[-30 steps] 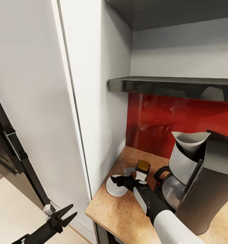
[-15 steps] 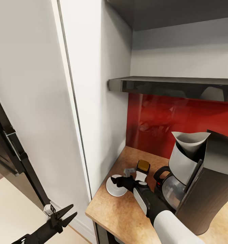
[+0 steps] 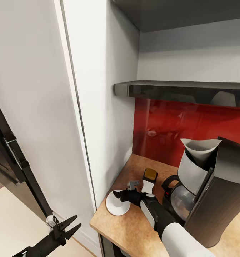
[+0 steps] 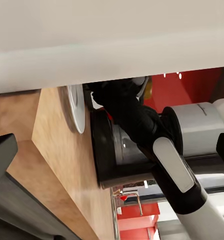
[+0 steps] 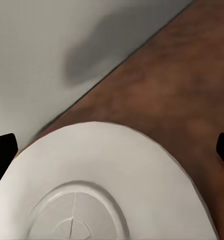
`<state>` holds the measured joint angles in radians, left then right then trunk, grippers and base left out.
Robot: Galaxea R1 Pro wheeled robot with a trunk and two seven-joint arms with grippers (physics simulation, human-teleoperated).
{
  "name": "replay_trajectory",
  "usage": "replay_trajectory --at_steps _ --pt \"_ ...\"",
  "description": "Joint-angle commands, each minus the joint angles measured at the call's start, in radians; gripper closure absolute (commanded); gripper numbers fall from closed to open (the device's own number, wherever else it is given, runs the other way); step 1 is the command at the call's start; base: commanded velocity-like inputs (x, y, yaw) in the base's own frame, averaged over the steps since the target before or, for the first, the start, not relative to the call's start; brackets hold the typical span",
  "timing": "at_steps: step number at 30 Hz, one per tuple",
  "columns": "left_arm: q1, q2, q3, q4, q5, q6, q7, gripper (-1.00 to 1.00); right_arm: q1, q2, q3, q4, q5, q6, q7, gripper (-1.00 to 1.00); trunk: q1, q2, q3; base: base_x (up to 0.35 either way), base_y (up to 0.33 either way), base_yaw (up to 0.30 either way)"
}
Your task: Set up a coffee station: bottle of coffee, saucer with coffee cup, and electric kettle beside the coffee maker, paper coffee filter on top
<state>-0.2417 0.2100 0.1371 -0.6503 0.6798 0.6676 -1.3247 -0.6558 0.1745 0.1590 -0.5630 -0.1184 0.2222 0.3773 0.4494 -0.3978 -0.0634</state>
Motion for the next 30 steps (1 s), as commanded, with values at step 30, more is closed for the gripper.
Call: replay_trajectory --at_steps 30 --pt "-0.001 0.000 0.001 0.000 0.002 0.010 -0.001 -1.00 -0.001 0.000 0.002 0.016 -0.012 0.017 0.002 -1.00 0.001 -0.002 -0.002 -0.078 0.000 0.000"
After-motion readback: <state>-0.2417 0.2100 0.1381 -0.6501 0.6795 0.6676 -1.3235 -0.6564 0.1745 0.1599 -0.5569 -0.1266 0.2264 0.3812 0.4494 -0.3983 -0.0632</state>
